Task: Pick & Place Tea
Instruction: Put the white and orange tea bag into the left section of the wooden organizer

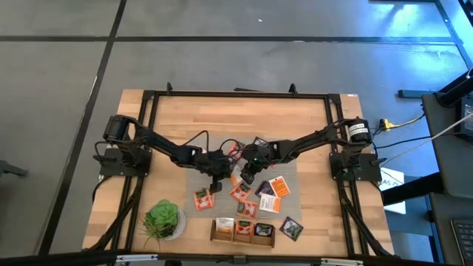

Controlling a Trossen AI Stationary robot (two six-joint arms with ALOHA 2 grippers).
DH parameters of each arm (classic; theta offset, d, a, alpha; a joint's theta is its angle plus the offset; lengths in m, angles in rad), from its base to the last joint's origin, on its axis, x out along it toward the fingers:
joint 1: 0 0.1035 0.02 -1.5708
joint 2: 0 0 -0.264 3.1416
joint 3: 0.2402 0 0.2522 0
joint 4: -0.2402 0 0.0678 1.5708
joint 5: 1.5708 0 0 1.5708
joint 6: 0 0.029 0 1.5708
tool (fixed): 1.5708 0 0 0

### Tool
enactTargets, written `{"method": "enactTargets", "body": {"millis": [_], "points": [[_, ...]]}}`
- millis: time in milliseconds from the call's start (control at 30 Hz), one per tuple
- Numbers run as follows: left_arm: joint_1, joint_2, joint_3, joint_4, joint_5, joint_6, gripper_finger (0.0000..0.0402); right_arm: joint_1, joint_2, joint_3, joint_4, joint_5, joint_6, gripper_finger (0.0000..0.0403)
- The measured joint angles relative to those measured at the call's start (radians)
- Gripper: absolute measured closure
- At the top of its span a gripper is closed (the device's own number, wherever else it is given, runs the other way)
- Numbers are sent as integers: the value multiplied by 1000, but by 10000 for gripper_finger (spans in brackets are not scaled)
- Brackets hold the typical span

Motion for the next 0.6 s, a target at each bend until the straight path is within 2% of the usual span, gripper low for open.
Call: {"method": "enactTargets", "body": {"millis": [100,300,467,600], "points": [[0,-48,1,-1,16,2,381,0,-38,0,-30,31,-29,399],[0,-203,3,-128,17,69,381,2,-160,0,-81,88,-123,400],[18,-337,4,-225,-90,192,381,70,-236,62,-145,74,-222,401],[21,-404,4,-309,-171,195,380,167,-238,220,-317,164,-306,401]]}}
